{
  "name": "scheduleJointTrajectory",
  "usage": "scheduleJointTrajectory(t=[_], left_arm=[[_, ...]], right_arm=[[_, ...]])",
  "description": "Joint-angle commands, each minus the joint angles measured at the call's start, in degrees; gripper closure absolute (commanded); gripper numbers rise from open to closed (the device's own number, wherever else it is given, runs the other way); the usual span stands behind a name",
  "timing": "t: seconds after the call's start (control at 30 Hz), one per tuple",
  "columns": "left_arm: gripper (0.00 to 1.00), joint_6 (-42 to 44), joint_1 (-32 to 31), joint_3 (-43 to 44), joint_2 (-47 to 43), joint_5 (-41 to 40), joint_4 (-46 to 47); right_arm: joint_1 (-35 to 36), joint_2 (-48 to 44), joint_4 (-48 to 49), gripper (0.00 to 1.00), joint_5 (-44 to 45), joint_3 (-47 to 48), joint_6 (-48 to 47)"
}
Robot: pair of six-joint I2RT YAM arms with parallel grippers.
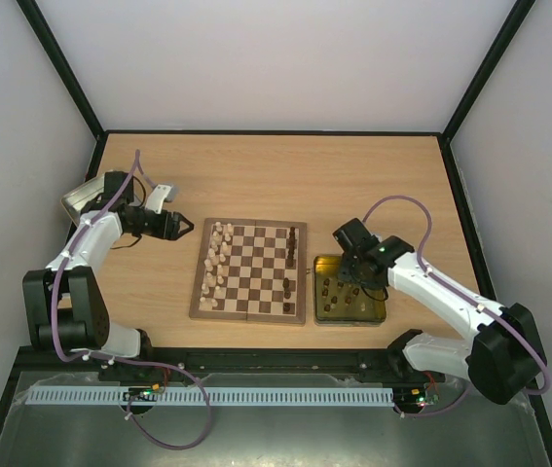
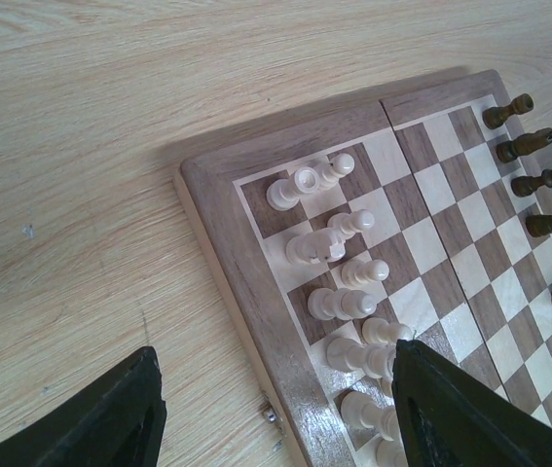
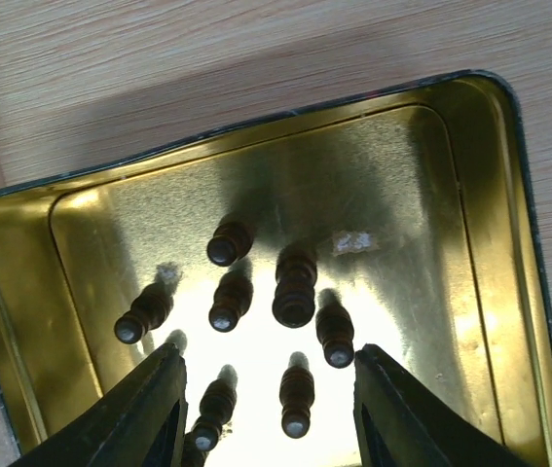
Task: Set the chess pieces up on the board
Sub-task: Pick up the chess piece from the storage box.
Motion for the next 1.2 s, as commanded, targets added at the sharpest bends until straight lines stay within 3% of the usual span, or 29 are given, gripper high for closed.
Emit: scheduleJointTrajectory(t=[0.0,0.13,0.43,0.83,1.17], left_arm=[[0.35,0.3,-0.1,-0.8,-0.1,0.5,0.2],[0.35,0.4,-0.1,-0.8,0.1,0.9,0.3],[0.35,0.5,-0.3,-0.6,0.2,1.4,0.0],[0.35,0.3,-0.6,-0.6,-0.1,1.1,0.0],[0.35,0.2,-1.1,-0.5,0.3,0.8,0.1]], right_arm=[[-1.2,0.2,-2.0,0.55,2.2,-0.9,-0.7],[-2.3,0.9,-0.3,0.57,0.3,-1.8,-0.9],[-3.3,3.2,3.5,0.71,-0.5,-2.4,-1.3],[-4.3,6.1,6.4,0.74,-1.2,-3.3,-2.8],[-5.5,5.6,6.4,0.82,-0.9,-3.9,-3.8]])
